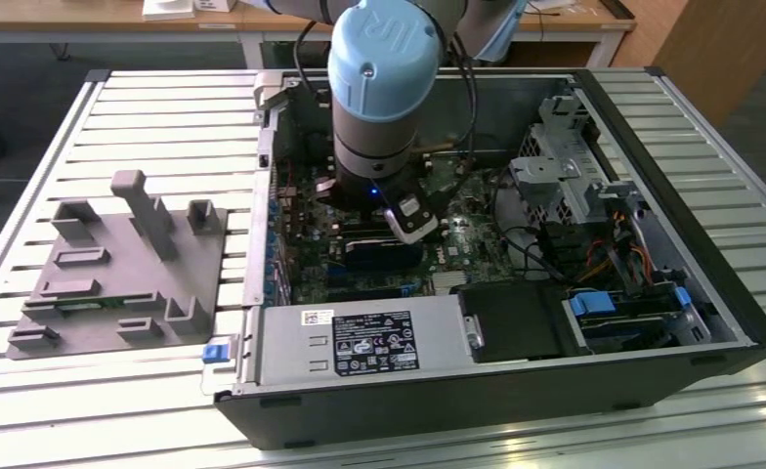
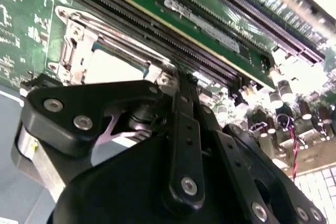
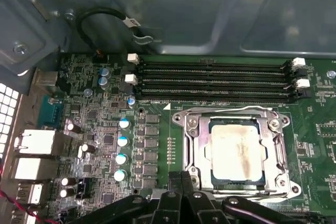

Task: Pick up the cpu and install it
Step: 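Install the second cpu locking lever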

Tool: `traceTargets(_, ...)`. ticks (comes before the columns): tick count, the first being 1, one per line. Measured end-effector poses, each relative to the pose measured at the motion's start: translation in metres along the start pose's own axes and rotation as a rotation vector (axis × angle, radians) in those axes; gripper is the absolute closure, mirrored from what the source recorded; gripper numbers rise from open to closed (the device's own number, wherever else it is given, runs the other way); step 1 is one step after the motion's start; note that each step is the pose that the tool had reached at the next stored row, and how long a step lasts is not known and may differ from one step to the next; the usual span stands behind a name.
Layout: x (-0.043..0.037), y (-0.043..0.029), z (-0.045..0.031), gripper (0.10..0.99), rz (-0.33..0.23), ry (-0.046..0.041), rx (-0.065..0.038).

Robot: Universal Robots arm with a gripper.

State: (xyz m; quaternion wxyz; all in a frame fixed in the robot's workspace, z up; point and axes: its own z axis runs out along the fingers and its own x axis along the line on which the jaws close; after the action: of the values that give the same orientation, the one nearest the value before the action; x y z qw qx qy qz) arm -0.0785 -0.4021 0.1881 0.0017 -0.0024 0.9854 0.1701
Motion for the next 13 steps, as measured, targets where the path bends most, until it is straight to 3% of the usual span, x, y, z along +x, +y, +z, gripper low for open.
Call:
traceTargets(6,0.0001,0.0017,-0.0049,0.980,0.000,0.0000,0.000)
traceTargets(13,0.0000,0.0060,-0.0168,0.980,0.000,0.0001,0.000)
